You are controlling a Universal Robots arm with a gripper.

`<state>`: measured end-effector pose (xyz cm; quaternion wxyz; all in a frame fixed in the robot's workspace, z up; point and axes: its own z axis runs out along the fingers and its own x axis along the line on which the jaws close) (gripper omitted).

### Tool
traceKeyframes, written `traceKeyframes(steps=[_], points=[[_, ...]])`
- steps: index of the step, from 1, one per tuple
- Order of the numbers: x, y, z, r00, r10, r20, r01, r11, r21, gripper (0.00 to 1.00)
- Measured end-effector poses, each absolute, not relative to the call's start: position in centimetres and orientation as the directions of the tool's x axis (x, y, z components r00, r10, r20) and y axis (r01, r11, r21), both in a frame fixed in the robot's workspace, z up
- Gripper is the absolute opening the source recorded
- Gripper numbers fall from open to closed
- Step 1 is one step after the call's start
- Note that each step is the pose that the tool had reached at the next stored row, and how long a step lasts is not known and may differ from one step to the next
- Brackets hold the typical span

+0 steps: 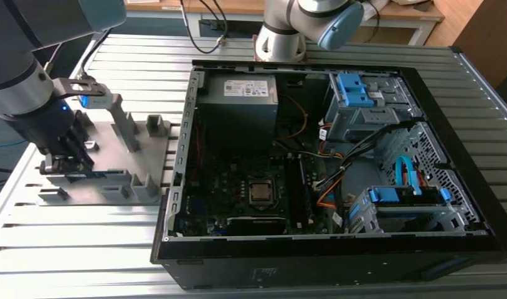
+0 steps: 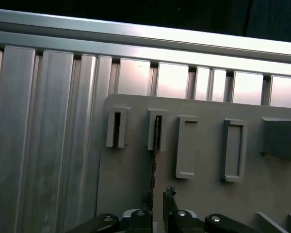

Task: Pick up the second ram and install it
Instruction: 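Pick up the second ram and move it above second insertion slot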

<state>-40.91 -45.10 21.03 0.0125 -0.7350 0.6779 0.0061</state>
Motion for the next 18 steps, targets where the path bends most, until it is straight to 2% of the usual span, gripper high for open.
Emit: traceKeyframes(steps=[3, 10, 15, 16, 18], points=[[-40.9, -45.1, 20.9, 0.048, -0.999, -0.026, -0.999, -0.047, -0.010, 0.24], [-41.0, -46.2, 20.7, 0.045, -0.999, -0.027, -0.999, -0.045, -0.010, 0.24], [-41.0, -46.0, 20.4, 0.046, -0.997, -0.056, -0.999, -0.045, -0.011, 0.24], [-41.0, -46.0, 20.4, 0.046, -0.998, -0.052, -0.999, -0.045, -0.011, 0.24], [-41.0, -46.0, 20.4, 0.046, -0.999, -0.018, -0.999, -0.046, -0.010, 0.24]])
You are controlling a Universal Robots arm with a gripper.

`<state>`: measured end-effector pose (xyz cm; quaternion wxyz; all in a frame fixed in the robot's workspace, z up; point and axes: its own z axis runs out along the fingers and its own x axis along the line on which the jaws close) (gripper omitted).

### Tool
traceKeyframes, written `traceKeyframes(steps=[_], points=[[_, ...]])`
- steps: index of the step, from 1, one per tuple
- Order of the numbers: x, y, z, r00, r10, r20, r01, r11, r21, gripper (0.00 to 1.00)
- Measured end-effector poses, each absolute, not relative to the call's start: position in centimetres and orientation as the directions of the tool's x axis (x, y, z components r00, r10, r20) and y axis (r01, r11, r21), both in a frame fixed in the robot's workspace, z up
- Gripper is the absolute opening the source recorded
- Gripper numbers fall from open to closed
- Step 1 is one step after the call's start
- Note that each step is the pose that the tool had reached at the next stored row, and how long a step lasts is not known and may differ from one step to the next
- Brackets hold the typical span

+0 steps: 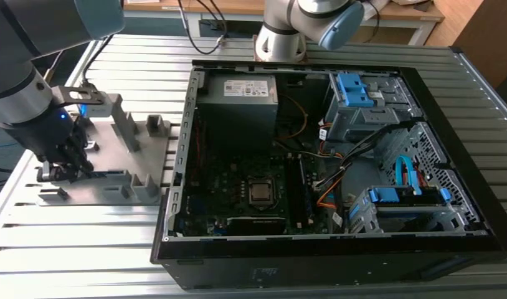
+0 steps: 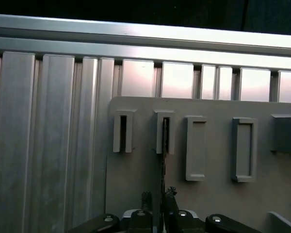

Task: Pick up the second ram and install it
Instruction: 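Pick up the second ram and move it above second insertion slot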

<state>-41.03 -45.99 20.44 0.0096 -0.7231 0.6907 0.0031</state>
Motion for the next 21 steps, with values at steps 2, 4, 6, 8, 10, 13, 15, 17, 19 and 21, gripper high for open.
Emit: traceKeyframes(steps=[2, 4, 6, 8, 10, 13, 15, 17, 19, 21], points=[[-41.03, -45.99, 20.43, 0.046, -0.999, 0.011, -0.999, -0.046, -0.008, 0.24], [-41.03, -46.00, 20.38, 0.046, -0.999, 0.011, -0.999, -0.046, -0.008, 0.24], [-41.03, -45.99, 20.33, 0.046, -0.999, -0.004, -0.999, -0.046, -0.009, 0.24], [-41.03, -45.99, 20.27, 0.046, -0.998, -0.032, -0.999, -0.046, -0.010, 0.24], [-41.03, -46.04, 20.22, 0.046, -0.998, -0.040, -0.999, -0.046, -0.011, 0.24], [-41.04, -46.21, 20.20, 0.046, -0.998, -0.040, -0.999, -0.046, -0.011, 0.24], [-41.04, -46.26, 20.19, 0.046, -0.998, -0.040, -0.999, -0.045, -0.011, 0.24], [-41.04, -46.28, 20.10, 0.046, -0.998, -0.040, -0.999, -0.045, -0.011, 0.24], [-41.04, -46.31, 19.99, 0.046, -0.998, -0.045, -0.999, -0.046, -0.011, 0.24], [-41.03, -46.30, 19.84, 0.046, -0.998, -0.046, -0.999, -0.045, -0.011, 0.24]])
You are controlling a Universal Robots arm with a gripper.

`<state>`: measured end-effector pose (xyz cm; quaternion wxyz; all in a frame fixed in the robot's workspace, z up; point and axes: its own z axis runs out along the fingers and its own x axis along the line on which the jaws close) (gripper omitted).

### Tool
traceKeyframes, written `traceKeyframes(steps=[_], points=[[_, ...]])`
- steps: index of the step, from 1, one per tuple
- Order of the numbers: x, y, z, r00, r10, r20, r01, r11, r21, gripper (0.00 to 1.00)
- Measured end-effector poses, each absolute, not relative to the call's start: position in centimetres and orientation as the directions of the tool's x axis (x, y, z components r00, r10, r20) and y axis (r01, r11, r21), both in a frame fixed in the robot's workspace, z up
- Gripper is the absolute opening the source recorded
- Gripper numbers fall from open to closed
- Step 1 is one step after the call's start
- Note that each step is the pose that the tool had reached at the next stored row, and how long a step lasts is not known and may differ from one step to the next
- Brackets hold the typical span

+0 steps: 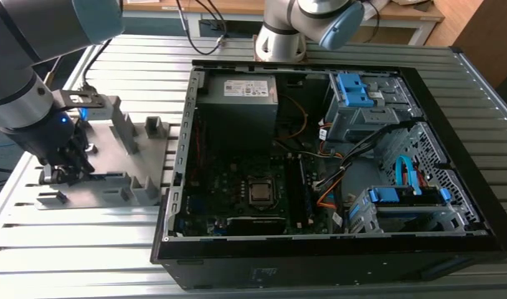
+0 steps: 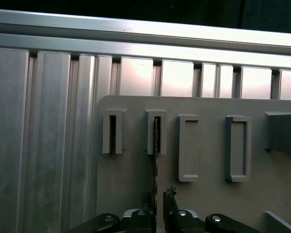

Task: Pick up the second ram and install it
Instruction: 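Pick up the second ram and move it above second insertion slot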

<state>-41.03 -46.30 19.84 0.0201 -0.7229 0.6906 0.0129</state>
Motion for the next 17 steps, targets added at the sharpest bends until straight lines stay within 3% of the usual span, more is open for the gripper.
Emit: traceKeyframes(steps=[17], points=[[-41.5, -46.3, 18.7, 0.046, -0.998, -0.046, -0.999, -0.045, -0.011, 0.24]])
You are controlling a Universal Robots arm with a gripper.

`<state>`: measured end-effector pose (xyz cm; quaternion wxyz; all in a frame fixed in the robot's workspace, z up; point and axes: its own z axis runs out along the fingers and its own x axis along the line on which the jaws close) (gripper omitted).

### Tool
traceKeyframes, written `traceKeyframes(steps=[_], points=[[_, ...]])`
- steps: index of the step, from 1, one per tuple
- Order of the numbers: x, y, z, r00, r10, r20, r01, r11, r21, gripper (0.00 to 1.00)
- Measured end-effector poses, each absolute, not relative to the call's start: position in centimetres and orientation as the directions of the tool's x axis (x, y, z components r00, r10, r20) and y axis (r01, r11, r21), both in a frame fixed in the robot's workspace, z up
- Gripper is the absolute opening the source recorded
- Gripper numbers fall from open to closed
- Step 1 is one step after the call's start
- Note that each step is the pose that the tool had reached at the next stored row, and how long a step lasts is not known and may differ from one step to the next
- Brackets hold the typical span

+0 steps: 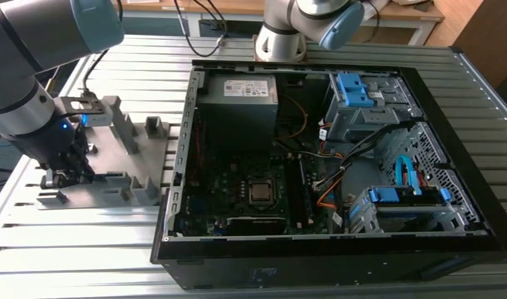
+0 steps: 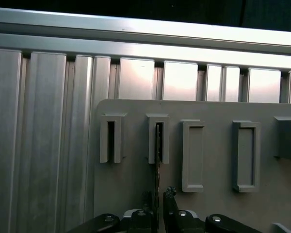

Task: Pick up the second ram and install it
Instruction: 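Pick up the second ram and move it above second insertion slot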

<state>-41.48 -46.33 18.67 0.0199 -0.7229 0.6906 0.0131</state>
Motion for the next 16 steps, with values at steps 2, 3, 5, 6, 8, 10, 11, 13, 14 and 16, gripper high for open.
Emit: traceKeyframes(steps=[2, 3, 5, 6, 8, 10, 11, 13, 14, 16], points=[[-41.47, -46.33, 18.66, 0.046, -0.998, -0.047, -0.999, -0.045, -0.011, 0.24], [-41.48, -46.33, 18.66, 0.046, -0.998, -0.047, -0.999, -0.045, -0.011, 0.24], [-41.47, -46.33, 18.66, 0.046, -0.998, -0.047, -0.999, -0.045, -0.011, 0.22], [-41.47, -46.33, 18.66, 0.046, -0.998, -0.047, -0.999, -0.045, -0.011, 0.16], [-41.47, -46.33, 18.66, 0.046, -0.998, -0.047, -0.999, -0.045, -0.011, 0.14], [-41.48, -46.33, 18.66, 0.046, -0.998, -0.047, -0.999, -0.045, -0.011, 0.14], [-41.47, -46.33, 18.66, 0.046, -0.998, -0.047, -0.999, -0.045, -0.011, 0.14], [-41.47, -46.33, 18.66, 0.046, -0.998, -0.048, -0.999, -0.045, -0.011, 0.14], [-41.47, -46.33, 18.66, 0.046, -0.998, -0.048, -0.999, -0.045, -0.011, 0.14], [-41.47, -46.33, 18.66, 0.046, -0.998, -0.048, -0.999, -0.045, -0.011, 0.14]])
